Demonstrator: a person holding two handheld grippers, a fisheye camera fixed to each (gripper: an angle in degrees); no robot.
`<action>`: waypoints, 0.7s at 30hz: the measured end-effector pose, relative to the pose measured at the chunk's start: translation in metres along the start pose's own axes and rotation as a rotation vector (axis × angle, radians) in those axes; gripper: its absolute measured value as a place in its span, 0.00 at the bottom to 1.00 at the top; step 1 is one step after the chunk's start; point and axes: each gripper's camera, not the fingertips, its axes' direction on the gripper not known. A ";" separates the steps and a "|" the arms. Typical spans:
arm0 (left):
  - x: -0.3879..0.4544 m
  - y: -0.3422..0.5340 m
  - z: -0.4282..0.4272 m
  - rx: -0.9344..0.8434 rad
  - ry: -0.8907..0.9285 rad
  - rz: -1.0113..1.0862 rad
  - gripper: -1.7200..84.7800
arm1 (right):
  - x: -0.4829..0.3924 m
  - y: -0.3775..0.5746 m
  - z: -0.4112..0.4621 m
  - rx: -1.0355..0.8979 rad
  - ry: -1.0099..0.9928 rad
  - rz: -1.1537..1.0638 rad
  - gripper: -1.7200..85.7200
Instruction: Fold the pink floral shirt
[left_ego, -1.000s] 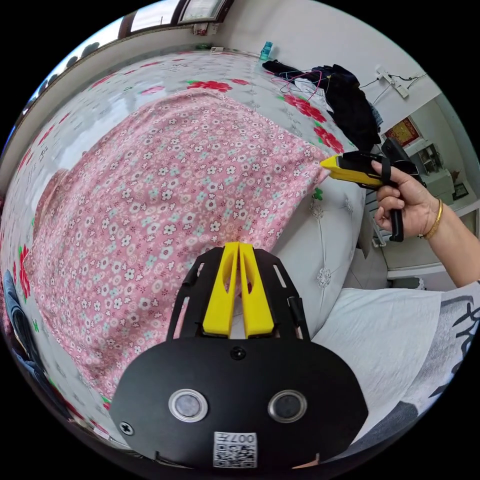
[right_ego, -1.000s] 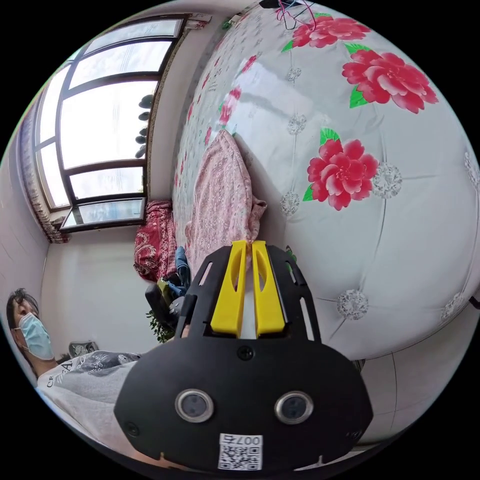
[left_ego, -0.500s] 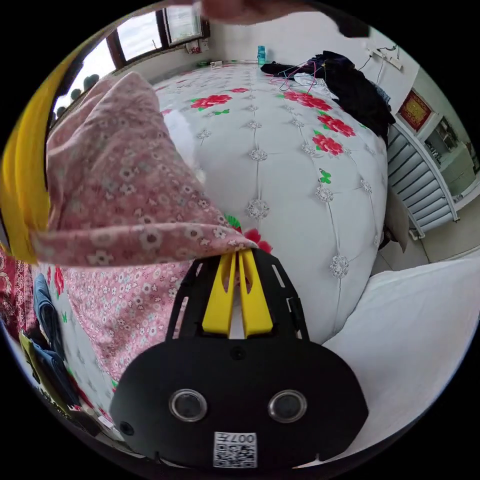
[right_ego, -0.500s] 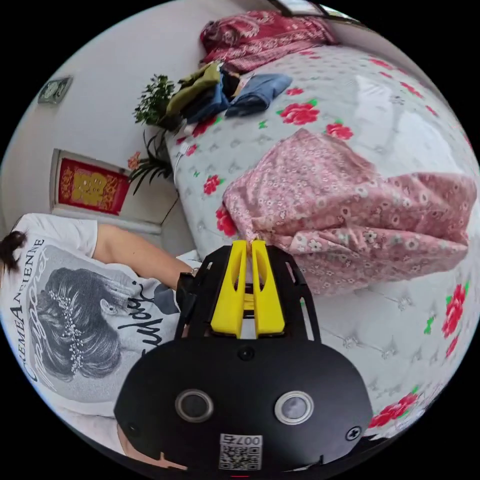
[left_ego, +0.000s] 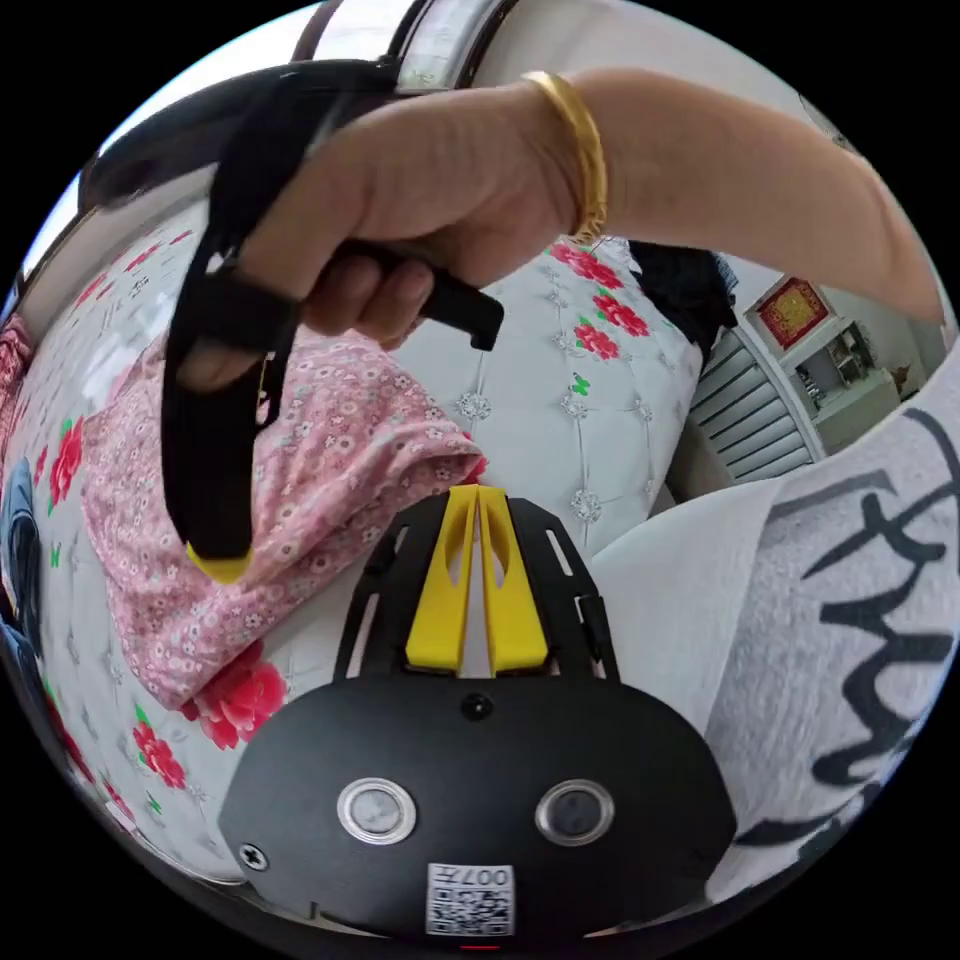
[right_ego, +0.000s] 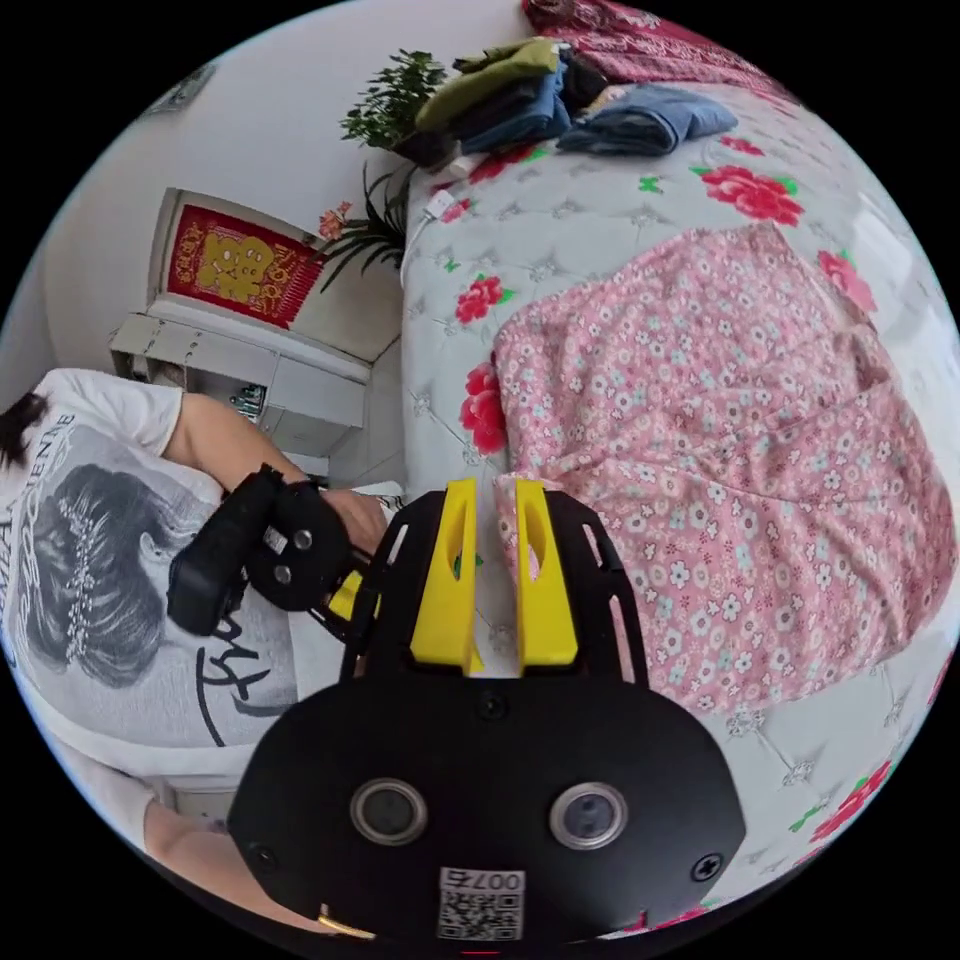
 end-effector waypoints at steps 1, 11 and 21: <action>-0.011 0.010 -0.016 0.029 -0.014 -0.043 0.01 | -0.010 0.011 -0.018 0.067 0.015 -0.019 0.03; -0.089 0.003 -0.014 -0.058 -0.180 -0.257 0.01 | -0.033 0.105 0.050 0.040 0.329 0.067 0.02; -0.167 0.099 -0.136 0.332 0.004 -0.703 0.02 | -0.053 0.038 -0.067 0.217 0.375 -0.090 0.10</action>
